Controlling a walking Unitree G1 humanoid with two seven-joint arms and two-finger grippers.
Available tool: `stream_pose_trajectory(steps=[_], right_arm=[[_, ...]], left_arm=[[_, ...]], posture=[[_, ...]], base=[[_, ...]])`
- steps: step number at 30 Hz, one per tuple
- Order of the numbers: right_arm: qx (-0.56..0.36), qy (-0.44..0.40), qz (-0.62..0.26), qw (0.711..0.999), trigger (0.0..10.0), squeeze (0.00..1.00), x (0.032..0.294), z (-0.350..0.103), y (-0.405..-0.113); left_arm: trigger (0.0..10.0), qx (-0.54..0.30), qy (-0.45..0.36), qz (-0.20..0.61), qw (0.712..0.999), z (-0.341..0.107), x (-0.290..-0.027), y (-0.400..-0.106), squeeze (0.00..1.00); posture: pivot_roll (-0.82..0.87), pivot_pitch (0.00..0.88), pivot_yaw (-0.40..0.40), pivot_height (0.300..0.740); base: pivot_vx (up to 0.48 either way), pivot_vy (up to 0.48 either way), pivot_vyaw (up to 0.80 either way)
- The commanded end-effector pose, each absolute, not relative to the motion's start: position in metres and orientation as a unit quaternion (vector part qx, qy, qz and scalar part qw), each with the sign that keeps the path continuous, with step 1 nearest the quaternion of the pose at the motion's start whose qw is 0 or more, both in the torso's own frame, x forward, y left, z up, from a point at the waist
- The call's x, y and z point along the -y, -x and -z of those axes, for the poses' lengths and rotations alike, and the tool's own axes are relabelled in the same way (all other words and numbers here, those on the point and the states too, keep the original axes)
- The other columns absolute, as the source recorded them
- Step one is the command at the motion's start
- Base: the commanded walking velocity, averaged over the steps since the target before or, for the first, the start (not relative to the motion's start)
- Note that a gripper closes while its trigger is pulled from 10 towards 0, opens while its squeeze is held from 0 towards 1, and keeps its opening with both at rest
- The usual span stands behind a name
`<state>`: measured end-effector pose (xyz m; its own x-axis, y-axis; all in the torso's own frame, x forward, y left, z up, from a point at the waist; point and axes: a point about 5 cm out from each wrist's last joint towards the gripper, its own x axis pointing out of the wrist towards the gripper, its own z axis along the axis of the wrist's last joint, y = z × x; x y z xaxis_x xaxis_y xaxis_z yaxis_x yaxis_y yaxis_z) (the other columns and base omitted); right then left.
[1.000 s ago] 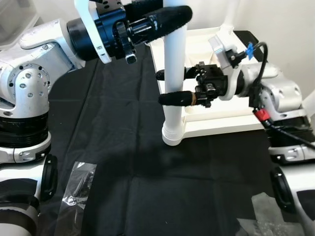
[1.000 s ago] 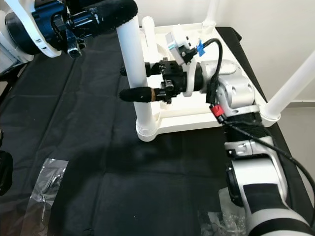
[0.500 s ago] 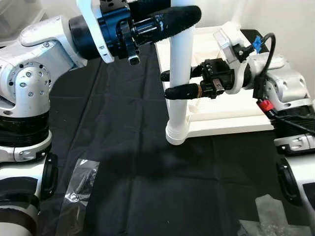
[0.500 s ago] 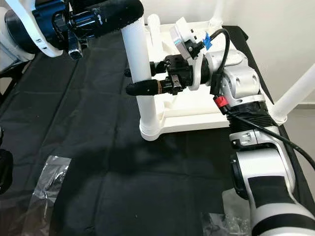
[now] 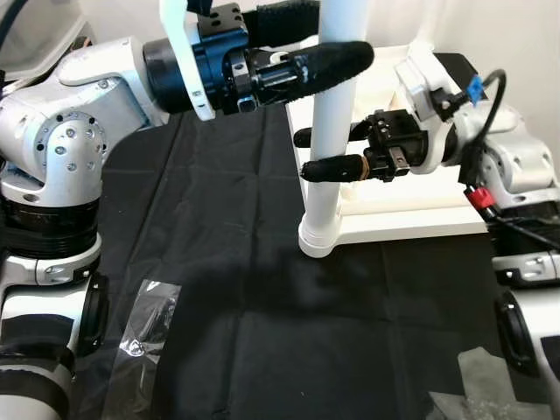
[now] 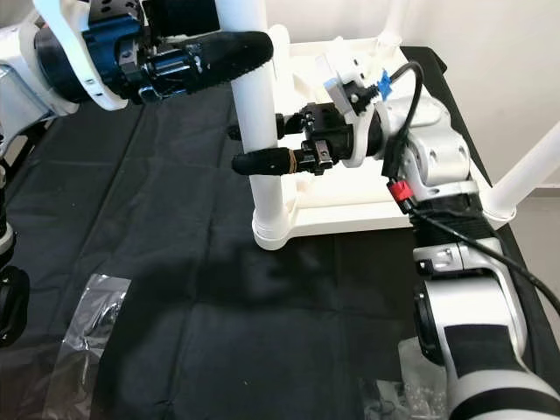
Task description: Building children table
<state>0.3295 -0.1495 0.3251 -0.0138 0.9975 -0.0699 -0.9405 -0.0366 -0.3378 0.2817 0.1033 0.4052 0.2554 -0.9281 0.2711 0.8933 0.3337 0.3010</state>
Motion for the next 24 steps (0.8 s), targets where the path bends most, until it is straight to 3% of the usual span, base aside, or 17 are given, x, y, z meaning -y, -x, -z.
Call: stream_pose_trajectory(steps=[1, 3, 5, 13, 14, 22, 24], right_arm=[[0.103, 0.137, -0.703, 0.69, 0.0, 0.0, 0.154, -0.322, -0.326], [0.103, 0.137, -0.703, 0.69, 0.0, 0.0, 0.154, -0.322, -0.326], [0.103, 0.125, -0.684, 0.712, 0.0, 0.0, 0.156, -0.317, -0.327], [0.094, 0.115, -0.651, 0.744, 0.0, 0.0, 0.157, -0.308, -0.329], [0.09, 0.114, -0.635, 0.759, 0.0, 0.0, 0.157, -0.306, -0.33], [0.082, 0.116, -0.605, 0.784, 0.0, 0.0, 0.154, -0.302, -0.332], [0.069, 0.123, -0.541, 0.829, 0.0, 0.0, 0.145, -0.298, -0.335]], left_arm=[[10.0, 0.206, -0.039, 0.534, 0.819, -0.408, -0.116, -0.289, 1.0], [10.0, 0.206, -0.039, 0.534, 0.819, -0.408, -0.116, -0.289, 1.0], [10.0, 0.207, -0.034, 0.511, 0.833, -0.409, -0.125, -0.292, 1.0], [10.0, 0.209, -0.027, 0.483, 0.85, -0.407, -0.137, -0.292, 1.0], [10.0, 0.21, -0.024, 0.473, 0.855, -0.406, -0.141, -0.292, 1.0], [10.0, 0.213, -0.017, 0.457, 0.863, -0.405, -0.147, -0.292, 1.0], [10.0, 0.217, -0.009, 0.437, 0.873, -0.404, -0.155, -0.293, 1.0]], posture=[[0.06, 0.219, 0.033, 0.74], [0.06, 0.219, 0.033, 0.74], [0.06, 0.219, 0.033, 0.74], [0.06, 0.22, 0.031, 0.74], [0.05, 0.222, 0.029, 0.74], [0.05, 0.225, 0.028, 0.74], [0.05, 0.225, 0.025, 0.74]], base=[[0.0, 0.0, 0.0], [0.0, 0.0, 0.0], [0.0, 0.0, 0.0], [0.0, 0.0, 0.0], [0.0, 0.0, 0.0], [0.0, 0.0, 0.0], [0.0, 0.0, 0.0]])
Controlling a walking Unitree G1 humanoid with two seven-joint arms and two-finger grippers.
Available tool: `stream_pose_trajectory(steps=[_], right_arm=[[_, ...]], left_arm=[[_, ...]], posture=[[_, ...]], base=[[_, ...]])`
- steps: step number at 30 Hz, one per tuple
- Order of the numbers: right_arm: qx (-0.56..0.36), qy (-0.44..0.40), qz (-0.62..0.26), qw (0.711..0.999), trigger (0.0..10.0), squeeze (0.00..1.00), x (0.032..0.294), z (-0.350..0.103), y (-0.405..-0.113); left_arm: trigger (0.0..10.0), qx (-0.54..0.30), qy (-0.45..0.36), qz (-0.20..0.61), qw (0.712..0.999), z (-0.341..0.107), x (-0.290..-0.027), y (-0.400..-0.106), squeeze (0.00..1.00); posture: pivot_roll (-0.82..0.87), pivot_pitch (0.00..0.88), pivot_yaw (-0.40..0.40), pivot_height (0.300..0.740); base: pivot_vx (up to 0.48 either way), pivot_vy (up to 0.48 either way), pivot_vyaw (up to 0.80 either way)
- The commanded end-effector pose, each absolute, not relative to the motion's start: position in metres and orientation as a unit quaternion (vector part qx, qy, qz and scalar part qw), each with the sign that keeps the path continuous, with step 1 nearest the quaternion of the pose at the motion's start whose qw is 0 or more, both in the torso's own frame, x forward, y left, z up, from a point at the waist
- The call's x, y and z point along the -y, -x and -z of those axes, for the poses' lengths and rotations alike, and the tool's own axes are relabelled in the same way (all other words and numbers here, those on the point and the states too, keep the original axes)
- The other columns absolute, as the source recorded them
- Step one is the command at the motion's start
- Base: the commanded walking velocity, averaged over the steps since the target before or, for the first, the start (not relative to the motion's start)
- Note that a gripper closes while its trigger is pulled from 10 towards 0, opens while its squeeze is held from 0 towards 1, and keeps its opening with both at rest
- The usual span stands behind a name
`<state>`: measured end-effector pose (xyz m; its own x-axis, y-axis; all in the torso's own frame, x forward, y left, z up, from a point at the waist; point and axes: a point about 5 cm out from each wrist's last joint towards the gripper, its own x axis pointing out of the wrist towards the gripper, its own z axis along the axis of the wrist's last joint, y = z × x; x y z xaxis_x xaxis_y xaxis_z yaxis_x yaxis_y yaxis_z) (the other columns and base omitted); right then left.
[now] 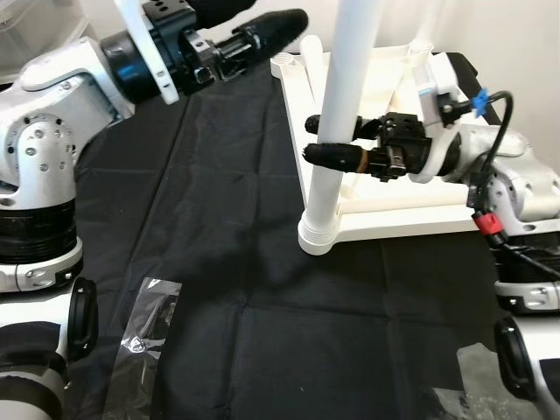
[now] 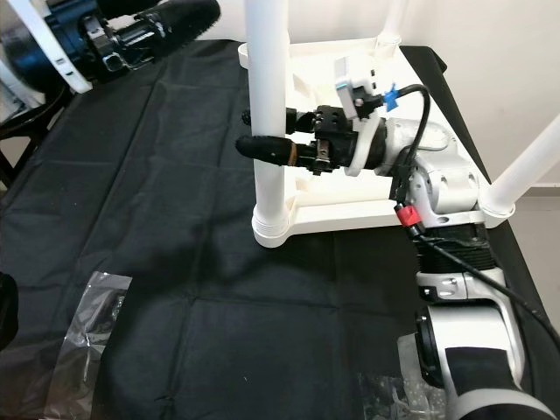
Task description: Building children table
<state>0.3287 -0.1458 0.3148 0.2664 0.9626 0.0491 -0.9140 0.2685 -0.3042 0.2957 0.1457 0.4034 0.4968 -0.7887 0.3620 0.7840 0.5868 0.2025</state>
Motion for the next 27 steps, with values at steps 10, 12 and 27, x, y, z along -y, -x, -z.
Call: stream_pose_trajectory(steps=[10, 12, 27], right_arm=[[0.055, 0.14, -0.45, 0.88, 0.0, 0.0, 0.134, -0.288, -0.333], [0.051, 0.137, -0.429, 0.891, 0.0, 0.0, 0.127, -0.277, -0.328], [0.044, 0.035, -0.266, 0.962, 0.0, 0.0, 0.1, -0.243, -0.308]], left_arm=[[10.0, 0.22, -0.003, 0.419, 0.881, -0.404, -0.164, -0.295, 1.0], [10.0, 0.22, -0.002, 0.416, 0.882, -0.403, -0.166, -0.295, 1.0], [10.0, 0.216, -0.003, 0.415, 0.884, -0.401, -0.167, -0.294, 1.0]], posture=[[0.04, 0.228, 0.025, 0.74], [0.03, 0.231, 0.024, 0.74], [0.03, 0.23, 0.029, 0.74]], base=[[0.0, 0.0, 0.0], [0.0, 0.0, 0.0], [0.0, 0.0, 0.0]])
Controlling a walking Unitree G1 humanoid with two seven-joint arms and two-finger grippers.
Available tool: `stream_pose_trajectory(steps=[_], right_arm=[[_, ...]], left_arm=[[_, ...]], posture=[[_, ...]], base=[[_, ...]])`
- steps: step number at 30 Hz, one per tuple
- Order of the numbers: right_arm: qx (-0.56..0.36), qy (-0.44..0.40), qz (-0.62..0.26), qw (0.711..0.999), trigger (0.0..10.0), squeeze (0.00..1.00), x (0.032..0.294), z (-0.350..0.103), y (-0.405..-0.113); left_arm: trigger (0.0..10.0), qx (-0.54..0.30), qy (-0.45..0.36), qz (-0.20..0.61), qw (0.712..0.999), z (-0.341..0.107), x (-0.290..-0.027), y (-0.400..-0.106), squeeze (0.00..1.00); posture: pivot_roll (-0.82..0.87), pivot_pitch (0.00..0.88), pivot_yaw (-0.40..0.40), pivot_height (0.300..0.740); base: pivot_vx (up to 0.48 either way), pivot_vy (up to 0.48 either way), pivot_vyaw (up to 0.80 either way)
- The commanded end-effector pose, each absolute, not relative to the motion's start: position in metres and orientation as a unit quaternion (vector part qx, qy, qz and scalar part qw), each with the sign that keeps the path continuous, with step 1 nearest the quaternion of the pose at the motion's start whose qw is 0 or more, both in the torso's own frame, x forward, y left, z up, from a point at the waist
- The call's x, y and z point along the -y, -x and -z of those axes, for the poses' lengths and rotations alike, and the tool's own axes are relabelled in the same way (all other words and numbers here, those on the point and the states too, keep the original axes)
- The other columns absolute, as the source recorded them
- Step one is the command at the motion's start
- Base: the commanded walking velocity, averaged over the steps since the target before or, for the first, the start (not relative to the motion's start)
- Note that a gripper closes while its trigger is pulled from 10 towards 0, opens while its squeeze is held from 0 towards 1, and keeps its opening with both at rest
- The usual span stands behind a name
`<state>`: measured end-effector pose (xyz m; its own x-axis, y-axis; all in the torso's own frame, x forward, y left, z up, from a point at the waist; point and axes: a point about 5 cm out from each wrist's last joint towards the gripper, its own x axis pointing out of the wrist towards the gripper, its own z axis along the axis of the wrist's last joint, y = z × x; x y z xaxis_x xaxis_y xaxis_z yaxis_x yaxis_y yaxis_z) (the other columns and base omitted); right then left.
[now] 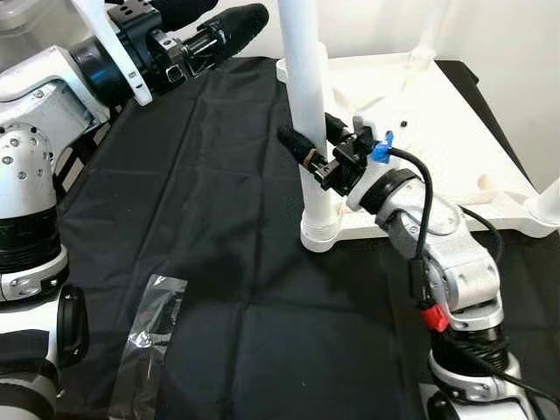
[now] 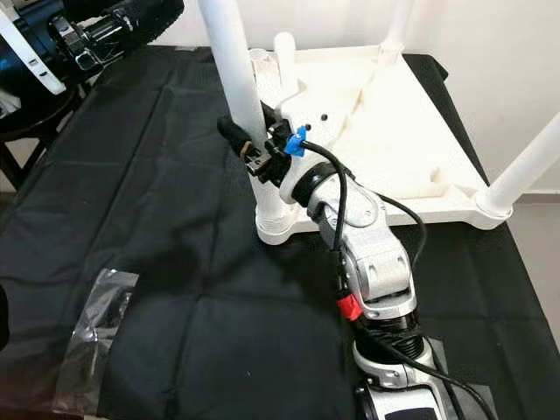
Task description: Building children table
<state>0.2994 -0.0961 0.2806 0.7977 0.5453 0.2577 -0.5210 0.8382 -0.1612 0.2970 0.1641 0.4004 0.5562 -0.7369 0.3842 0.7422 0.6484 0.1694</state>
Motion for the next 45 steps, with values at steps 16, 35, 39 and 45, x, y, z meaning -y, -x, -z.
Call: stream_pose_trajectory(steps=[16, 35, 39, 45], right_arm=[[0.043, 0.004, -0.232, 0.972, 0.0, 0.0, 0.088, -0.236, -0.292], [0.343, -0.116, -0.327, 0.873, 10.0, 0.0, 0.121, -0.382, -0.297], [0.354, -0.13, -0.349, 0.858, 10.0, 0.0, 0.121, -0.389, -0.293], [0.345, -0.126, -0.362, 0.857, 10.0, 0.0, 0.115, -0.383, -0.292]], left_arm=[[10.0, 0.215, -0.007, 0.419, 0.882, -0.4, -0.165, -0.294, 1.0], [10.0, 0.199, 0.085, 0.341, 0.915, -0.347, -0.171, -0.301, 1.0], [10.0, 0.191, 0.105, 0.325, 0.92, -0.334, -0.173, -0.299, 0.83], [10.0, 0.189, 0.109, 0.319, 0.922, -0.331, -0.175, -0.298, 0.36]], posture=[[0.02, 0.229, 0.03, 0.74], [0.01, 0.071, -0.015, 0.74], [0.01, 0.063, -0.015, 0.74], [0.01, 0.073, -0.013, 0.74]], base=[[0.0, 0.0, 0.0], [0.0, 0.0, 0.0], [0.0, 0.0, 0.0], [0.0, 0.0, 0.0]])
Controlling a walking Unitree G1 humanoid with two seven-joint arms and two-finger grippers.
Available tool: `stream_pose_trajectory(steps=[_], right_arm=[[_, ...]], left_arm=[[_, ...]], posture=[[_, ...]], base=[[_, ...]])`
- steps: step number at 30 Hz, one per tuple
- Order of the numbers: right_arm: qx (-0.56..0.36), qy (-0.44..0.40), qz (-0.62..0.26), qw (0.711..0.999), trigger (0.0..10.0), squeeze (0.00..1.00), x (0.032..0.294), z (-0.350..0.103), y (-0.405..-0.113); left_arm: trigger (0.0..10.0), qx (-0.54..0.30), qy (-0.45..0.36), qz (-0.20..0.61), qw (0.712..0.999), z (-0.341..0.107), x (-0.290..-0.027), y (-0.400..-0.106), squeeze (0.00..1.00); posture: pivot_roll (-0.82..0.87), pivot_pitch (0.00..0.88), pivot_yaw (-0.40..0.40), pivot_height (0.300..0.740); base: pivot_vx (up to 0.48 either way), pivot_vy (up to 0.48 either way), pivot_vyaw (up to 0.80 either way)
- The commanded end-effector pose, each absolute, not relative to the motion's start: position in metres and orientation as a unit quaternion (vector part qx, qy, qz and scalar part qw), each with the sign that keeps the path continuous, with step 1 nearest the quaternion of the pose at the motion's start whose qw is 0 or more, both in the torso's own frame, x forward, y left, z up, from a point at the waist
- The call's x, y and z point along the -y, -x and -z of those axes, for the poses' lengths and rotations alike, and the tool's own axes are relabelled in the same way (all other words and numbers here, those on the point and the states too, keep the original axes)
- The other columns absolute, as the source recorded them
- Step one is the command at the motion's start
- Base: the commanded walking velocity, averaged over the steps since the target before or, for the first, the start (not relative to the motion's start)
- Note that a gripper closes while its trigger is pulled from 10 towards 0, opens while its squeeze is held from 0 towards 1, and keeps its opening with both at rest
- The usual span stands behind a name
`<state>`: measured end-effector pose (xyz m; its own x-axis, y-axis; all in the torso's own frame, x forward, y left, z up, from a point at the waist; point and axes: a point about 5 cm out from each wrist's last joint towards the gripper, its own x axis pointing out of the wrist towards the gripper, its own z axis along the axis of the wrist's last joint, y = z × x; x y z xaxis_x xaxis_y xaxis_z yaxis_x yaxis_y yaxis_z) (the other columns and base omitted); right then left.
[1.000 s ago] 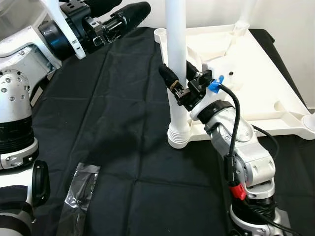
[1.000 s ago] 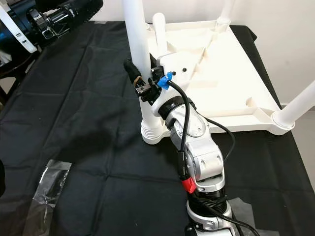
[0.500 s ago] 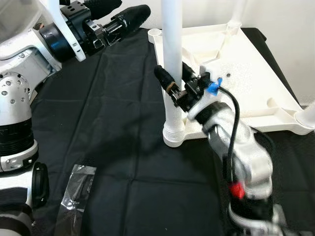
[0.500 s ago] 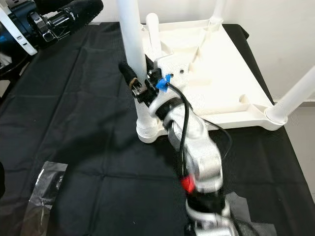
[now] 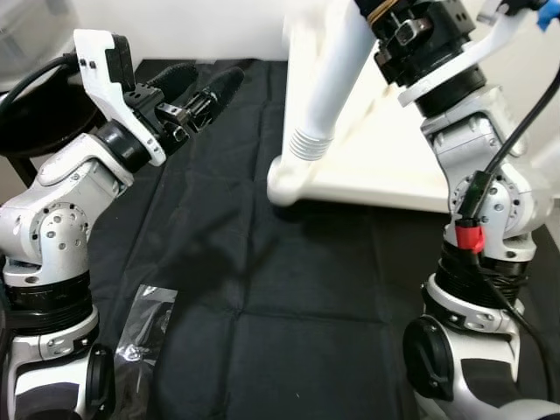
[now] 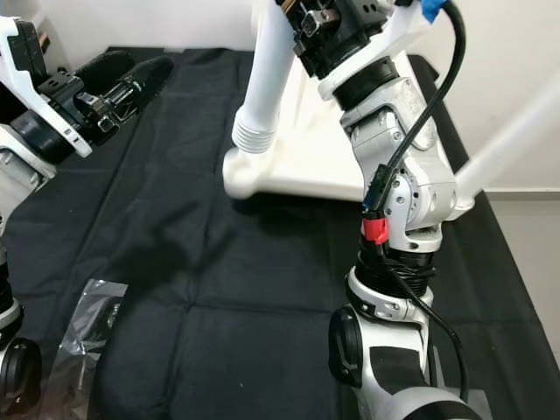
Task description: Building children table
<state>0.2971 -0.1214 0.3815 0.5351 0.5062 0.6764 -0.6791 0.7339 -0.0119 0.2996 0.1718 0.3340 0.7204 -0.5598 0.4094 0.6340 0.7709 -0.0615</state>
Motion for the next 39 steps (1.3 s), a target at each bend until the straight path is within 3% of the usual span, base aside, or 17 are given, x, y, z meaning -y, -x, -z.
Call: stream_pose_trajectory(steps=[1, 2, 5, 9, 14, 20, 22, 25, 27, 33, 36, 39], right_arm=[[0.334, -0.124, -0.375, 0.856, 10.0, 0.0, 0.109, -0.377, -0.291], [0.314, -0.118, -0.388, 0.858, 10.0, 0.0, 0.102, -0.365, -0.29], [0.284, -0.111, -0.405, 0.862, 10.0, 0.0, 0.093, -0.351, -0.29], [0.253, -0.107, -0.421, 0.864, 10.0, 0.0, 0.086, -0.336, -0.291], [0.214, -0.044, -0.402, 0.889, 10.0, 0.0, 0.081, -0.311, -0.301], [0.189, -0.05, -0.379, 0.905, 10.0, 0.0, 0.08, -0.289, -0.306], [0.192, -0.082, -0.38, 0.901, 10.0, 0.0, 0.081, -0.291, -0.304], [0.21, -0.284, -0.392, 0.849, 10.0, 0.0, 0.095, -0.308, -0.301], [0.218, -0.309, -0.392, 0.839, 10.0, 0.0, 0.102, -0.309, -0.302], [0.22, -0.236, -0.394, 0.861, 10.0, 0.0, 0.102, -0.303, -0.304], [0.217, -0.123, -0.376, 0.892, 10.0, 0.0, 0.093, -0.294, -0.307], [0.217, -0.102, -0.374, 0.896, 10.0, 0.0, 0.091, -0.292, -0.307]], left_arm=[[10.0, 0.188, 0.112, 0.315, 0.923, -0.33, -0.177, -0.298, 0.16], [10.0, 0.187, 0.114, 0.313, 0.924, -0.328, -0.177, -0.297, 0.05], [10.0, 0.185, 0.117, 0.313, 0.924, -0.327, -0.175, -0.297, 0.02], [10.0, 0.185, 0.121, 0.312, 0.924, -0.325, -0.173, -0.295, 0.0], [10.0, 0.18, 0.123, 0.306, 0.927, -0.321, -0.173, -0.295, 0.0], [10.0, 0.135, 0.092, 0.227, 0.96, -0.286, -0.177, -0.301, 0.0], [10.0, 0.127, 0.093, 0.212, 0.965, -0.279, -0.178, -0.301, 0.0], [10.0, 0.109, 0.193, 0.197, 0.955, -0.266, -0.176, -0.303, 0.0], [10.0, 0.104, 0.229, 0.202, 0.947, -0.261, -0.173, -0.303, 0.0], [10.0, 0.09, 0.262, 0.197, 0.94, -0.252, -0.165, -0.305, 0.0], [10.0, 0.059, 0.201, 0.179, 0.961, -0.229, -0.161, -0.301, 0.0], [10.0, 0.047, 0.174, 0.174, 0.968, -0.221, -0.161, -0.3, 0.0]], posture=[[0.01, 0.079, -0.01, 0.74], [0.0, 0.087, -0.005, 0.74], [0.01, 0.09, -0.004, 0.74], [0.01, 0.105, -0.002, 0.74], [0.01, 0.111, 0.002, 0.74], [0.01, 0.113, 0.009, 0.74], [0.0, 0.11, 0.014, 0.74], [-0.01, 0.087, 0.008, 0.74], [-0.02, 0.073, 0.004, 0.74], [-0.02, 0.06, -0.002, 0.74], [-0.02, 0.058, -0.003, 0.74], [-0.02, 0.058, -0.003, 0.74]], base=[[0.0, 0.0, 0.0], [0.0, 0.0, 0.0], [0.0, 0.0, 0.0], [0.0, 0.0, 0.0], [0.0, 0.0, 0.0], [0.0, 0.0, 0.0], [0.0, 0.0, 0.0], [0.0, 0.0, 0.0], [0.0, 0.0, 0.0], [0.0, 0.0, 0.0], [0.0, 0.0, 0.0], [0.0, 0.0, 0.0]])
